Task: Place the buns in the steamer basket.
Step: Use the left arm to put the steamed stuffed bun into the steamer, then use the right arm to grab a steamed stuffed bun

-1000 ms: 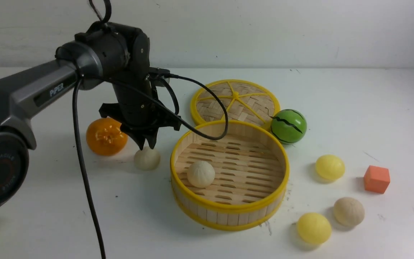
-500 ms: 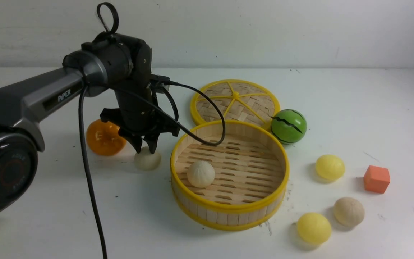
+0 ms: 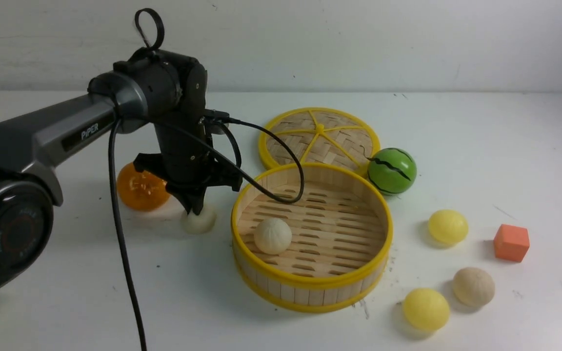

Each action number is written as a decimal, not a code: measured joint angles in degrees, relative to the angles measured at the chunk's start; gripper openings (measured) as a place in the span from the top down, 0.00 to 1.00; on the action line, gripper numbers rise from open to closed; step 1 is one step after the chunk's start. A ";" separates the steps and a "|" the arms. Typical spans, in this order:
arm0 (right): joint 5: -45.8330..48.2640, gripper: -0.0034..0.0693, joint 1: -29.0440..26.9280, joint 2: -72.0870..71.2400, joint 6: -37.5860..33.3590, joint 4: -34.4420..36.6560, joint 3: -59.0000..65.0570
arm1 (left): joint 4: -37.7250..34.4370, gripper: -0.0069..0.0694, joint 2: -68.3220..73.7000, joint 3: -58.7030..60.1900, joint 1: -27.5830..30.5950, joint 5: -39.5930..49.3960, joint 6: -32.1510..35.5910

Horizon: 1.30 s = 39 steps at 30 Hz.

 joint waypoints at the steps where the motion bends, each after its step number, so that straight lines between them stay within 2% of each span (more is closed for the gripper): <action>1: 0.00 0.62 0.00 0.00 0.00 0.00 0.00 | -0.14 0.92 -0.83 -0.30 0.00 0.57 0.00; 7: 0.00 0.62 0.00 0.00 0.00 0.00 0.00 | -3.49 0.92 -7.82 -4.11 -2.90 1.99 0.89; 13: 0.00 0.62 0.00 0.00 0.00 0.00 0.00 | -4.72 0.92 -5.73 -5.32 -10.18 -2.11 1.44; 21: 0.00 0.62 0.00 0.00 0.00 0.00 0.00 | -3.06 0.92 -0.46 -5.32 -10.61 -8.20 1.44; 23: 0.00 0.62 0.00 0.00 0.00 0.00 0.00 | -3.00 0.89 0.31 -5.32 -10.61 -8.94 1.44; 26: 0.00 0.62 0.00 0.00 0.00 0.00 0.00 | -3.49 0.75 0.97 -5.32 -10.61 -9.64 1.50; 32: 0.00 0.62 0.00 0.00 0.00 0.00 0.00 | -3.07 0.39 0.75 -5.40 -10.61 -7.10 1.50; 34: 0.00 0.62 0.00 0.00 0.00 0.00 0.00 | -3.07 0.33 -0.16 -6.32 -10.61 -3.79 0.60; 37: 0.00 0.62 0.00 0.00 0.00 0.00 0.00 | -3.07 0.33 -2.31 -7.80 -10.66 0.47 -0.52; 39: 0.00 0.62 0.00 0.00 0.00 0.00 0.00 | -3.49 0.46 -8.66 -9.34 -11.01 3.55 -1.62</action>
